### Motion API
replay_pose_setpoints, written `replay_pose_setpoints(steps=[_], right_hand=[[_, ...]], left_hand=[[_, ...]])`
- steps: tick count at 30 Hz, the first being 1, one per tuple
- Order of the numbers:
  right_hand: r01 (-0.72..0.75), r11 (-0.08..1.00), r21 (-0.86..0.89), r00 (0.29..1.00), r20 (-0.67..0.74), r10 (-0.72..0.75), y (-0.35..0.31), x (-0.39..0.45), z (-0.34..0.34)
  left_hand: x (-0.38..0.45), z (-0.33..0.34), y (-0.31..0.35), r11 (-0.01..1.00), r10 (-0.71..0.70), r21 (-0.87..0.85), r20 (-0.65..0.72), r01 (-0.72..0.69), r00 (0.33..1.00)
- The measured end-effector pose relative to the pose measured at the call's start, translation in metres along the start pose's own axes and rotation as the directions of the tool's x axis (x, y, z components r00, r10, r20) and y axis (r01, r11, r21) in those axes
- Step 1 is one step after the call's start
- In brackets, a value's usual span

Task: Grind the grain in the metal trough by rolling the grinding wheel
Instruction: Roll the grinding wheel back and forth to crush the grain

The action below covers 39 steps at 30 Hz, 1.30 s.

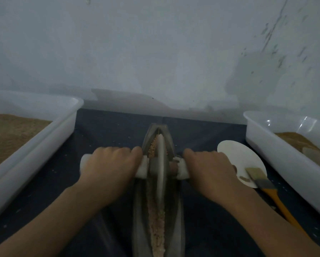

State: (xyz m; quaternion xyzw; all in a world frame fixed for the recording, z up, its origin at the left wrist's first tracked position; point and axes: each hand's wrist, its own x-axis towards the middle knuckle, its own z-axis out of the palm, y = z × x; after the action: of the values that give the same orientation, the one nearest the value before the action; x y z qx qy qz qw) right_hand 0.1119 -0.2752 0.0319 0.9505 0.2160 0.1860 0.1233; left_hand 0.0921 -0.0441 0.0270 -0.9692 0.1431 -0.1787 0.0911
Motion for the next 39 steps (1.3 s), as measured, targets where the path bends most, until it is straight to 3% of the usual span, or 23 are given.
replay_pose_setpoints(steps=[6, 11, 14, 20, 23, 27, 35, 39], right_hand=[[-0.065, 0.997, 0.028, 0.997, -0.026, 0.066, 0.001, 0.015, 0.004], [0.061, 0.998, 0.011, 0.998, -0.019, -0.061, -0.009, -0.028, -0.021], [0.069, 0.997, 0.033, 0.998, 0.002, -0.069, -0.012, -0.048, -0.028], [0.04, 0.998, -0.052, 0.999, 0.019, -0.039, -0.01, -0.024, -0.02], [0.03, 0.995, -0.1, 0.997, -0.067, -0.036, -0.005, 0.007, -0.01], [0.005, 0.999, -0.041, 0.998, -0.057, -0.007, 0.002, 0.025, -0.001], [0.008, 0.985, 0.174, 0.994, 0.109, -0.028, -0.008, -0.037, -0.018], [0.041, 0.997, 0.06, 0.998, 0.035, -0.043, -0.011, -0.052, -0.021]], left_hand=[[0.016, 0.005, -0.002, 1.0, -0.005, -0.016, -0.038, 0.004, 0.999], [-0.023, -0.015, 0.0, 0.994, 0.048, -0.1, 0.107, -0.037, 0.993], [-0.042, -0.023, 0.004, 0.996, 0.078, -0.057, 0.096, -0.073, 0.992], [-0.023, -0.006, -0.001, 0.997, 0.006, -0.079, 0.086, 0.001, 0.996], [-0.004, 0.007, -0.006, 0.994, -0.043, -0.099, 0.041, 0.047, 0.998], [0.014, 0.009, -0.006, 0.999, -0.016, -0.03, -0.032, 0.015, 0.999], [-0.024, -0.022, 0.005, 0.995, 0.095, 0.01, 0.087, -0.096, 0.992], [-0.036, -0.022, 0.005, 0.996, 0.092, -0.006, 0.036, -0.092, 0.995]])
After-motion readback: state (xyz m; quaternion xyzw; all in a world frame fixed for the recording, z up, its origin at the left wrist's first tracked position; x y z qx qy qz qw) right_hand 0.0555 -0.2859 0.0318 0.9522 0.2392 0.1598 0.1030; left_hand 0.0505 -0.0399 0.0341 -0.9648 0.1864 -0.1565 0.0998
